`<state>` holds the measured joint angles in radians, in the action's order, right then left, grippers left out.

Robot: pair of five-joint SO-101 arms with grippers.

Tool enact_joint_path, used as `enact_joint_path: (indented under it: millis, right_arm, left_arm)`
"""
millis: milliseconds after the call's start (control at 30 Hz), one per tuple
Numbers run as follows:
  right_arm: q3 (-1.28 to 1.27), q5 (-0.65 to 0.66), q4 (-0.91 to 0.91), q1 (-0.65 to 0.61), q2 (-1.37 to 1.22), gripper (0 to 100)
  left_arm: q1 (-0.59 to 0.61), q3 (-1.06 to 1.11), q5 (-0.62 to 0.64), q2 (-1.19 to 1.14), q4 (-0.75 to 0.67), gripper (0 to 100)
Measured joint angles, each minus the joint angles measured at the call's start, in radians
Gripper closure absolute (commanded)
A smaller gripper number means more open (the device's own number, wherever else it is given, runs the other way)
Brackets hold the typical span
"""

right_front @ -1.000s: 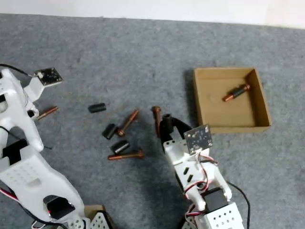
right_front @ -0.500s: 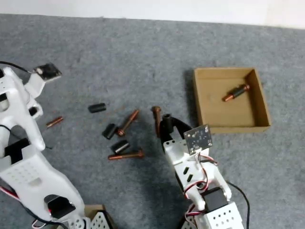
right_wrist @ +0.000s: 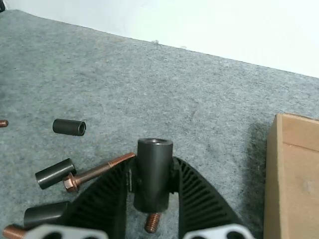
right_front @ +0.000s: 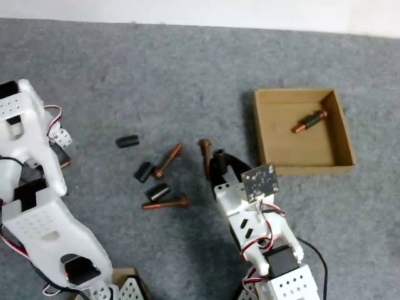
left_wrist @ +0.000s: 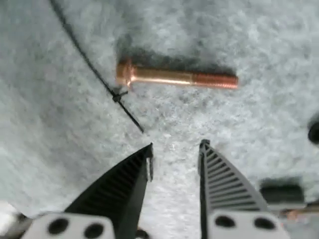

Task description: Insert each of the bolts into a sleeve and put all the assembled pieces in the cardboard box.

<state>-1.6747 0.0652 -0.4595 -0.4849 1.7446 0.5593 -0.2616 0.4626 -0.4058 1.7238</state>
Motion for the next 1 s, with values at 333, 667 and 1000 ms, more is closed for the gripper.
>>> enact_joint_path:
  millis: [333, 667, 1000]
  right_arm:
    - [0.0, 0.0, 0.0, 0.0, 0.0, 99.3]
    - [0.0, 0.0, 0.0, 0.0, 0.0, 99.2]
    - [0.0, 0.0, 0.0, 0.0, 0.0, 99.2]
  left_arm:
    - [-0.002, 0.0, 0.327, 0.0, 0.0, 85]
    - [-0.002, 0.161, 0.589, 0.0, -0.149, 85]
    - [-0.002, 0.269, 0.64, 0.0, -0.407, 85]
